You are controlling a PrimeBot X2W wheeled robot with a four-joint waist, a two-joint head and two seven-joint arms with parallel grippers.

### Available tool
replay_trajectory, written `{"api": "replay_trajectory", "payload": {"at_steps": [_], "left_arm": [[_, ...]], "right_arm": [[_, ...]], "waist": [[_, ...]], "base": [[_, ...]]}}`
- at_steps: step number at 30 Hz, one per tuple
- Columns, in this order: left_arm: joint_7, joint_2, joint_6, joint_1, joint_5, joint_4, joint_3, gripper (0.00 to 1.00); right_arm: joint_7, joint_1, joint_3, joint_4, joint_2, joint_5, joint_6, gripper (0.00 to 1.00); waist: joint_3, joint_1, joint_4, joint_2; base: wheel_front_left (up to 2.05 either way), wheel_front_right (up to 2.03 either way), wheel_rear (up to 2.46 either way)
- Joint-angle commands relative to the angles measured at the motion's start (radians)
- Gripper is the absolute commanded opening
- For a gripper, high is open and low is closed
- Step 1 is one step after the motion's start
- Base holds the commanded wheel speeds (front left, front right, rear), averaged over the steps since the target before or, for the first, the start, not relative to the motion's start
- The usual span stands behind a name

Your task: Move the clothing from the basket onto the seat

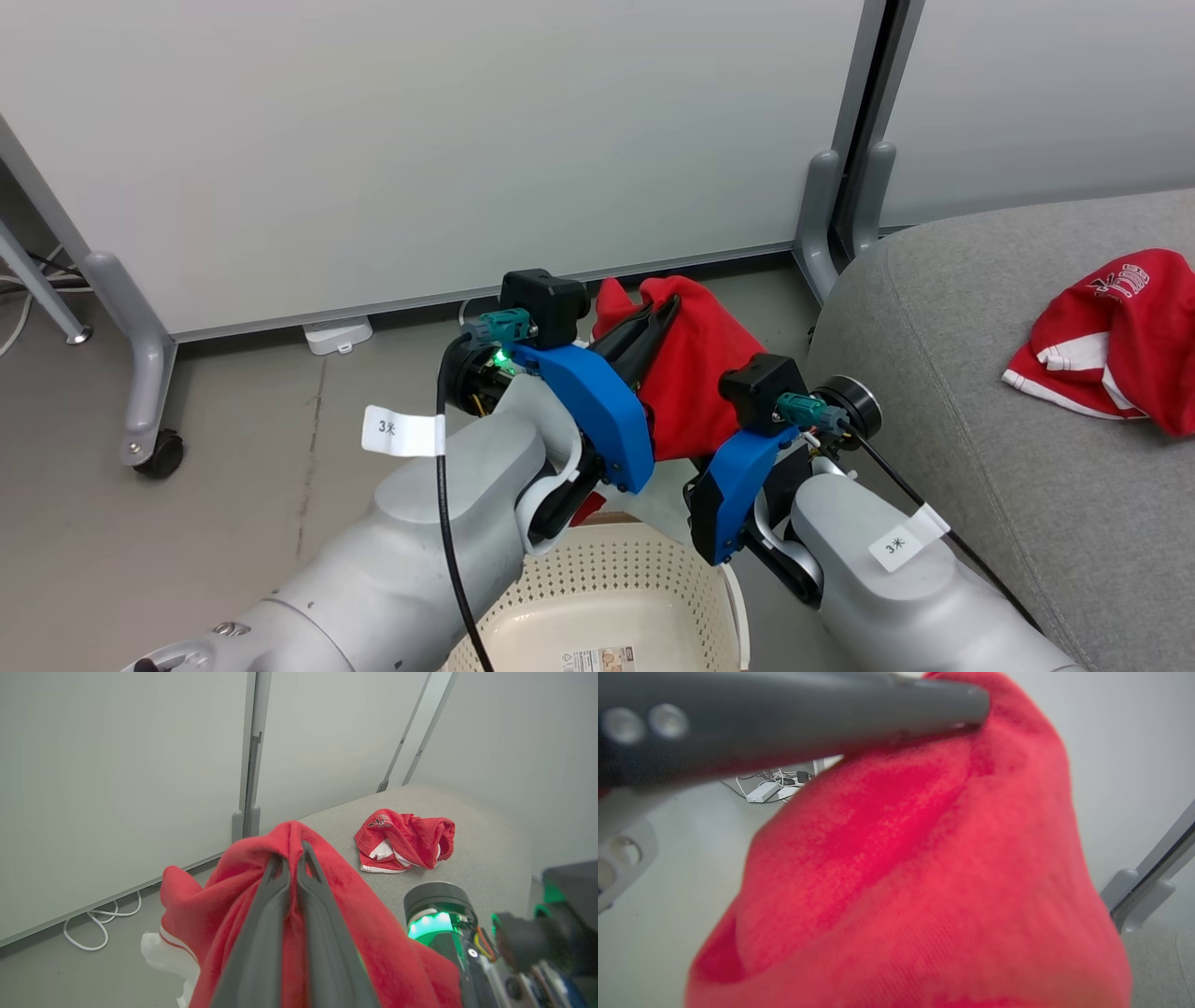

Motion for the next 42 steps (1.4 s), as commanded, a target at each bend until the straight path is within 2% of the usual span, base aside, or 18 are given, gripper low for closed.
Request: {"api": "replay_trajectory", "payload": {"at_steps": [1, 3, 4, 5, 6, 13, 16, 19, 24, 32, 38, 42], "left_arm": [[-0.007, 0.006, -0.002, -0.012, -0.003, 0.003, -0.004, 0.00], [-0.009, 0.008, -0.002, -0.013, -0.004, 0.005, -0.005, 0.00], [-0.011, 0.009, -0.002, -0.016, 0.002, 0.007, -0.005, 0.26], [-0.012, 0.009, -0.002, -0.018, 0.006, 0.009, -0.005, 0.60], [-0.013, 0.010, -0.002, -0.019, 0.012, 0.011, -0.005, 1.00], [-0.025, 0.036, -0.002, 0.005, 0.048, -0.001, 0.013, 1.00], [-0.026, 0.055, -0.002, 0.031, 0.076, -0.020, 0.058, 1.00], [-0.026, 0.080, -0.002, 0.087, 0.120, -0.051, 0.131, 1.00], [-0.027, 0.129, 0.024, 0.212, 0.223, -0.137, 0.284, 1.00], [-0.027, 0.204, 0.059, 0.481, 0.445, -0.322, 0.536, 1.00], [-0.027, 0.214, 0.061, 0.652, 0.592, -0.428, 0.706, 1.00], [-0.027, 0.193, 0.049, 0.739, 0.674, -0.484, 0.809, 1.00]], "right_arm": [[-0.005, 0.005, -0.002, -0.006, -0.001, -0.008, 0.000, 0.00], [-0.006, 0.007, -0.001, -0.008, -0.001, -0.009, 0.000, 0.00], [-0.006, 0.007, -0.002, -0.009, -0.001, -0.010, 0.000, 0.00], [-0.006, 0.007, -0.002, -0.010, -0.001, -0.012, 0.000, 0.00], [-0.006, 0.008, -0.003, -0.011, -0.001, -0.014, 0.000, 0.00], [-0.006, 0.009, -0.011, -0.021, -0.001, -0.026, 0.000, 0.00], [-0.006, 0.009, -0.022, -0.025, -0.001, -0.037, 0.000, 0.00], [-0.005, 0.015, -0.038, -0.028, -0.001, -0.051, 0.000, 0.00], [-0.005, 0.025, -0.071, -0.037, -0.001, -0.078, 0.000, 0.00], [-0.005, 0.041, -0.132, -0.056, -0.001, -0.128, 0.000, 0.00], [-0.005, 0.058, -0.171, -0.072, -0.001, -0.154, 0.000, 0.00], [-0.005, 0.067, -0.186, -0.081, -0.001, -0.164, 0.000, 0.00]], "waist": [[0.000, 0.0000, -0.001, 0.0000], [-0.001, 0.0000, -0.003, 0.0000], [-0.001, 0.0000, -0.003, 0.0000], [-0.001, 0.0000, -0.003, 0.0000], [-0.001, 0.0000, -0.003, 0.0000], [-0.002, 0.0000, -0.005, 0.0000], [-0.001, 0.0000, -0.002, 0.0000], [0.000, 0.0000, 0.002, 0.0000], [0.005, 0.0000, 0.006, 0.0000], [0.012, 0.0000, 0.008, 0.0000], [0.012, 0.0000, 0.003, 0.0000], [0.011, 0.0000, -0.002, 0.0000]], "base": [[0.00, 0.00, 0.00], [0.00, 0.00, 0.00], [0.00, 0.00, 0.00], [0.00, 0.00, 0.00], [0.00, 0.00, 0.00], [0.00, 0.00, 0.00], [0.00, 0.00, 0.00], [0.00, 0.00, 0.00], [0.00, 0.00, 0.00], [0.00, 0.00, 0.00], [0.00, 0.00, 0.00], [0.00, 0.00, 0.00]]}}
